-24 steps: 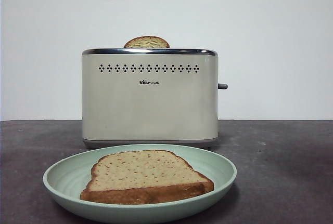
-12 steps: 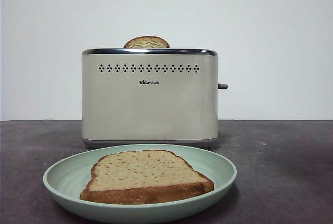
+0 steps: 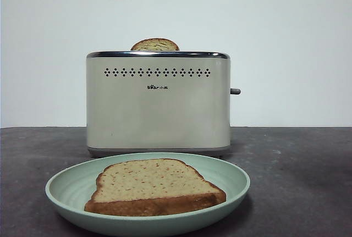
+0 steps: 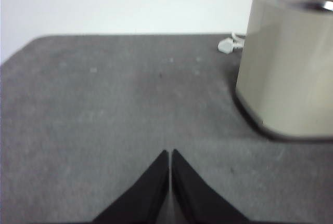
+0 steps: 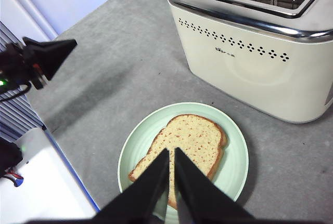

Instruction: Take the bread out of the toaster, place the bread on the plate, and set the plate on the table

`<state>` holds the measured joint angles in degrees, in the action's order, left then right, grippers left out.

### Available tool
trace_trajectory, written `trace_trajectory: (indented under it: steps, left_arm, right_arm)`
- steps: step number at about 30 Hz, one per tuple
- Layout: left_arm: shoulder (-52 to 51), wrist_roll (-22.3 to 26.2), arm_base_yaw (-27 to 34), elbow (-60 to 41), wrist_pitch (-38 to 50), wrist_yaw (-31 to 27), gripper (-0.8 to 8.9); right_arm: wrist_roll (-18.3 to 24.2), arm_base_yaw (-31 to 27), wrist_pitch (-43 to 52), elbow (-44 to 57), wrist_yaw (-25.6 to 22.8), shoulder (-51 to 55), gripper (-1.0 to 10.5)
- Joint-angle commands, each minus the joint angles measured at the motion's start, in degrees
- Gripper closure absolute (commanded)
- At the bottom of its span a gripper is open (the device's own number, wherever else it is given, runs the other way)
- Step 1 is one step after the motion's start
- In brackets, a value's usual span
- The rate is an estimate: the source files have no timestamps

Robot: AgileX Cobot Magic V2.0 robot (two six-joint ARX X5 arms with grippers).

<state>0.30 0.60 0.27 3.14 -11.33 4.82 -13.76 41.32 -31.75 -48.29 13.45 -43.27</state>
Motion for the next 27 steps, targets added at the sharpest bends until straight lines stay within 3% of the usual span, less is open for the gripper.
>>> trace_trajectory:
  steps: [1, 9, 27]
  left_arm:
    - [-0.1, -1.0, 0.2, -1.2, 0.6, 0.0, 8.06]
    - [-0.1, -4.8, 0.1, -2.6, 0.7, 0.1, 8.06]
    - [0.0, -4.7, 0.1, -2.6, 0.7, 0.1, 8.06]
  right_arm:
    - [0.4, 0.5, 0.4, -0.9, 0.0, -0.3, 9.4]
    - [0.4, 0.5, 0.4, -0.9, 0.0, -0.3, 9.4]
    - [0.4, 0.5, 0.4, -0.9, 0.0, -0.3, 9.4]
